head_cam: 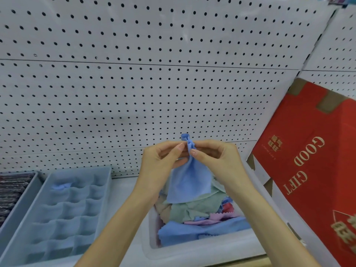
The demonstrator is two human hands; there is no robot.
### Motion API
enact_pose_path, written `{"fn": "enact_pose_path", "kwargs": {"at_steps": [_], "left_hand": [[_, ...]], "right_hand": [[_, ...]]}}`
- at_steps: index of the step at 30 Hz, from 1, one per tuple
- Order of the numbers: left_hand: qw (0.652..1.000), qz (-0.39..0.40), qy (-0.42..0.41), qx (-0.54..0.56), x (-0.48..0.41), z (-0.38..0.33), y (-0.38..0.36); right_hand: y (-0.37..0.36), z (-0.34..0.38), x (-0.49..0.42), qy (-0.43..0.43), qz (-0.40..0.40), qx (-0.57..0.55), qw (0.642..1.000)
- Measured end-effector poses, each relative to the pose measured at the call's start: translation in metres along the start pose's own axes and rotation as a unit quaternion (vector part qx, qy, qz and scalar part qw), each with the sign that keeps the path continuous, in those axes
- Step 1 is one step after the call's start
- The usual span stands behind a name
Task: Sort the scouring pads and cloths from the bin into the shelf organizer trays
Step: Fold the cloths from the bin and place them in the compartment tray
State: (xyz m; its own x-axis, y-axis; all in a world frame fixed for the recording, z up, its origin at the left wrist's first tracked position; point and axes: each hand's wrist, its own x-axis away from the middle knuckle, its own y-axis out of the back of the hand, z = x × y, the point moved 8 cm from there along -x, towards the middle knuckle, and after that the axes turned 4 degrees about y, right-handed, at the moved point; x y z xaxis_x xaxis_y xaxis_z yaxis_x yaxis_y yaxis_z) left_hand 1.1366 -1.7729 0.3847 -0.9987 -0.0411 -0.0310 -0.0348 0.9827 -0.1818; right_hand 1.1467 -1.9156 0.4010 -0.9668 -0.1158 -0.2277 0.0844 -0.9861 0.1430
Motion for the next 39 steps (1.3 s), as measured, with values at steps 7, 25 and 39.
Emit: {"fn": "enact_pose_path", "kwargs": {"at_steps": [7,25,39], "left_hand": [[0.999,-0.032,-0.016,-0.023,-0.002,0.000,0.003],[0.999,-0.041,-0.010,-0.020,-0.011,0.012,0.027],[0.995,0.002,-0.063,-0.084,-0.018,-0.019,0.025]], "right_hand": [[0.000,-0.004,-0.001,-0.011,-0.039,-0.053,0.998],[0.021,-0.010,-0.011,-0.080,-0.056,-0.037,0.994],[-0.007,-0.036,-0.004,-0.248,0.056,-0.212,0.944]]}}
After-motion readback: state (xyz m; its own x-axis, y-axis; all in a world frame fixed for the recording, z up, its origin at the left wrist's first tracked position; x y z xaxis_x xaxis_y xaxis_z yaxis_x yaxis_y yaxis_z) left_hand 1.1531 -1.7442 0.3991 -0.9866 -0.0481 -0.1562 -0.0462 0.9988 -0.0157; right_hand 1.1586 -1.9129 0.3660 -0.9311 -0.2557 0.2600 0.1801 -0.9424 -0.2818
